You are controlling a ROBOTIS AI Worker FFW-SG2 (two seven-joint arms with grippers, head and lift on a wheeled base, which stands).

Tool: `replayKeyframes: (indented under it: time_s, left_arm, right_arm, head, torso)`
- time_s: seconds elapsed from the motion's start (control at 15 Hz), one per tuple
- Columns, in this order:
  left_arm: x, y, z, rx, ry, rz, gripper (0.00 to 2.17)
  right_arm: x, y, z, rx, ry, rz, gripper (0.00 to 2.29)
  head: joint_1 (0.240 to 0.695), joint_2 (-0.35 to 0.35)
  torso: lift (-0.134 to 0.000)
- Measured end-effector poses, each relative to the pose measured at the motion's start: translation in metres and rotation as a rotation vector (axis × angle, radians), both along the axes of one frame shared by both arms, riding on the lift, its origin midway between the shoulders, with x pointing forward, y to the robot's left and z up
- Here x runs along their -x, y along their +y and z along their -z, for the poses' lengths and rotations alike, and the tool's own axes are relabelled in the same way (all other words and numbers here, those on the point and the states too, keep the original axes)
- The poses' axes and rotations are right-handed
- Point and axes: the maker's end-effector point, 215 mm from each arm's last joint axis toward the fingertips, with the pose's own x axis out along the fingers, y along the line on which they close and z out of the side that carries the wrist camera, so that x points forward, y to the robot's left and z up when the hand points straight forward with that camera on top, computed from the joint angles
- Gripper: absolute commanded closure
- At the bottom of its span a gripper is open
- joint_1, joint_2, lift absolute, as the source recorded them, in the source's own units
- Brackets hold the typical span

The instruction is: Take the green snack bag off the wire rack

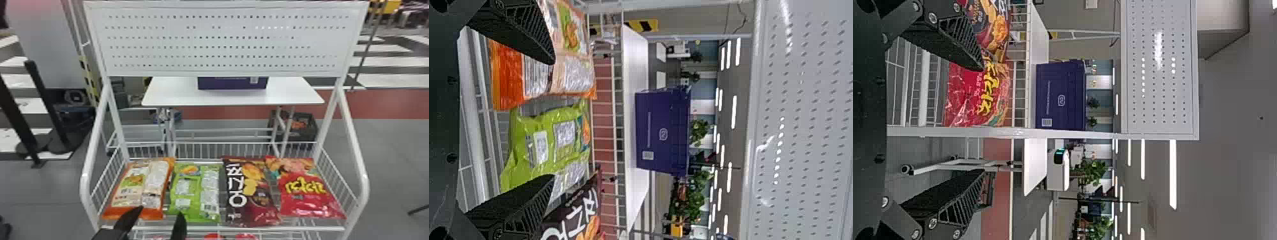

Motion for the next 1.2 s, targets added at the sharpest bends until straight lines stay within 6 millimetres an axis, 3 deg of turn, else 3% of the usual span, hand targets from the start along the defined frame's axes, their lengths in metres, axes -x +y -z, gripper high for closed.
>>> replayKeyframes:
  time_s: [0.2, 0.4, 0.73, 1.0, 1.07, 1.2]
  left_arm:
    - [-0.032, -0.038, 0.018, -0.012, 0.056, 0.034, 0.08]
    - [-0.053, -0.058, 0.030, -0.033, 0.081, 0.048, 0.08]
    - [-0.072, -0.067, 0.054, -0.076, 0.131, 0.053, 0.08]
    - [-0.077, -0.064, 0.065, -0.109, 0.159, 0.056, 0.28]
    - [-0.076, -0.063, 0.068, -0.116, 0.167, 0.058, 0.42]
    - [-0.076, -0.062, 0.072, -0.126, 0.176, 0.061, 1.16]
  right_arm:
    - [0.000, 0.001, 0.001, -0.001, 0.001, -0.002, 0.17]
    - [0.000, 0.004, 0.003, -0.002, 0.004, -0.004, 0.17]
    - [0.001, 0.005, 0.003, -0.005, 0.004, -0.006, 0.17]
    - [0.002, 0.006, 0.002, -0.006, 0.002, -0.008, 0.17]
    - [0.002, 0.006, 0.001, -0.006, 0.002, -0.008, 0.17]
    - [0.002, 0.007, -0.002, -0.006, -0.002, -0.010, 0.17]
  head:
    - [0.499, 0.000]
    - [0.499, 0.000]
    - [0.499, 0.000]
    - [0.499, 0.000]
    - [0.499, 0.000]
    - [0.499, 0.000]
  torso:
    - [0.000]
    - [0.000]
    - [0.000]
    - [0.000]
    - [0.000]
    - [0.000]
